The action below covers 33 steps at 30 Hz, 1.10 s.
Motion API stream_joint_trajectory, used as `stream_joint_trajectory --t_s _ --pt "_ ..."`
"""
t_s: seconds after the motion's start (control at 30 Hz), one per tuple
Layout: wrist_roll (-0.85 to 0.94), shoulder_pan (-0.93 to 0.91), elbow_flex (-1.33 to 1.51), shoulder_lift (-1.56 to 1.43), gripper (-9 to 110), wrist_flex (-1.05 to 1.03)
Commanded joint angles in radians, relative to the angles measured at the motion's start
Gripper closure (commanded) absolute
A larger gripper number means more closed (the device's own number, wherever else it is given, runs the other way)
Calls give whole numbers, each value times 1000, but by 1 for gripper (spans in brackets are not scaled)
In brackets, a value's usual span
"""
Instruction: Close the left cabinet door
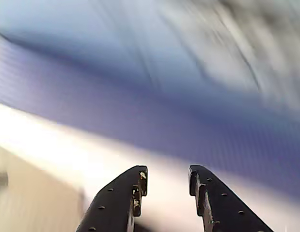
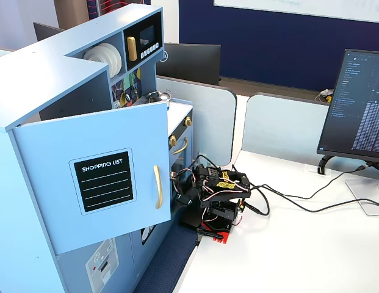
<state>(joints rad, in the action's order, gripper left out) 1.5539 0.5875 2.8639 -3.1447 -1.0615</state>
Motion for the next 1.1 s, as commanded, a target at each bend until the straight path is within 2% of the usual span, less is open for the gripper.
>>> stream_joint_trajectory --t_s 0.0,0.17,0.37,0.57,0.83,1.07 --pt "167 370 -127 57 101 351" --pt "414 703 -153 92 101 597" --pt "680 802 -186 173 101 730" --pt "752 867 -298 330 101 787" --pt "739 982 -362 454 101 877" --pt "758 1011 -480 601 101 957"
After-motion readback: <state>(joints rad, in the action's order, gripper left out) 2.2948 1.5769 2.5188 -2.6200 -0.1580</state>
